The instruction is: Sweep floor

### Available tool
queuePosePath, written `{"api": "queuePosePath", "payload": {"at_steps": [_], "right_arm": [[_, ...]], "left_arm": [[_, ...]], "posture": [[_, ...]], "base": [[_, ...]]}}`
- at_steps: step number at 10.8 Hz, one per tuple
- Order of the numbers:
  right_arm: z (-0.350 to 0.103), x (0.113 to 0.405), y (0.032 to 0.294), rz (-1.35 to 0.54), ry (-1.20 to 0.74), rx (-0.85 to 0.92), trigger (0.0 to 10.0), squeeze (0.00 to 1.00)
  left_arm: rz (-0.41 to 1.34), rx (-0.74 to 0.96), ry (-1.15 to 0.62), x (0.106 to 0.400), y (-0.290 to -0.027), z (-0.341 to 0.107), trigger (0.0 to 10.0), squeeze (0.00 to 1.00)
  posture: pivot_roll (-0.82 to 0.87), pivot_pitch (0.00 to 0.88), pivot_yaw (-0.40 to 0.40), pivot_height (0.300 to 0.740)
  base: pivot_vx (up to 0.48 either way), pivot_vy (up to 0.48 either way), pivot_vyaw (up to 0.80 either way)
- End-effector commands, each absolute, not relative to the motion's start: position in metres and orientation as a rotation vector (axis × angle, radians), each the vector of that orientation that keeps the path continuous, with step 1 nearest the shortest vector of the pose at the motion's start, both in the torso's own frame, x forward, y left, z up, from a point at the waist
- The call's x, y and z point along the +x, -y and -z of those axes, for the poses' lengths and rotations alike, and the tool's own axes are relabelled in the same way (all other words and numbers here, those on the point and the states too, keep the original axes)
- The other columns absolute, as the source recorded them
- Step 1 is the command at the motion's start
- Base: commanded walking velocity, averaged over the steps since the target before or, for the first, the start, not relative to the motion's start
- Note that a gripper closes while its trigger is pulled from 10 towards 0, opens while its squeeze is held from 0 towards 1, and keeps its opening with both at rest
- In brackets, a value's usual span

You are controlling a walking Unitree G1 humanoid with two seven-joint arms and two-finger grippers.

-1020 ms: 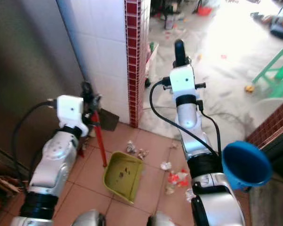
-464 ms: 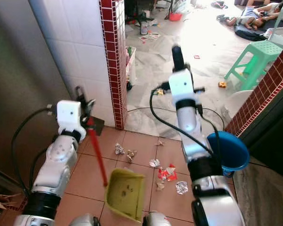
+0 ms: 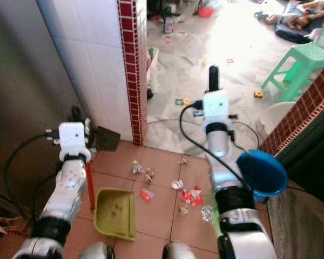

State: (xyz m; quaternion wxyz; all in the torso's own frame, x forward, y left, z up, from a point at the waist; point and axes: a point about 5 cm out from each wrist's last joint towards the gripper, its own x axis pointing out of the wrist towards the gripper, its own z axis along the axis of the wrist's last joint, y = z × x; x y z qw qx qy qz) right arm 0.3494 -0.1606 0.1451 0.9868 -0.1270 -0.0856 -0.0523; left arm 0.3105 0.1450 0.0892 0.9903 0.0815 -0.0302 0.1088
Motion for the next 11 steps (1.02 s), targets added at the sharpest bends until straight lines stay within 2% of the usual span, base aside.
{"api": "queuePosePath", "payload": {"at_steps": [1,5,7,11], "right_arm": [[-0.157,0.355,0.155,0.106,0.201,-0.232,10.0,0.0],[-0.158,0.359,0.136,0.06,0.166,-0.104,10.0,0.0],[-0.159,0.362,0.128,0.025,0.129,0.029,10.0,0.0],[-0.17,0.367,0.113,-0.107,0.095,0.131,10.0,0.0]], "left_arm": [[-0.222,0.143,0.078,0.314,-0.136,-0.09,10.0,0.0],[-0.119,0.078,0.029,0.316,-0.113,-0.073,10.0,0.0],[-0.038,0.048,-0.006,0.317,-0.103,-0.067,10.0,0.0],[-0.013,0.038,-0.031,0.32,-0.096,-0.063,10.0,0.0]], "posture": [[-0.06,0.099,-0.039,0.74],[-0.07,0.094,-0.038,0.74],[-0.07,0.08,-0.043,0.74],[-0.07,0.056,-0.058,0.74]], "base": [[0.0,0.0,0.0],[0.0,0.0,0.0],[0.0,0.0,0.0],[0.0,0.0,0.0]]}}
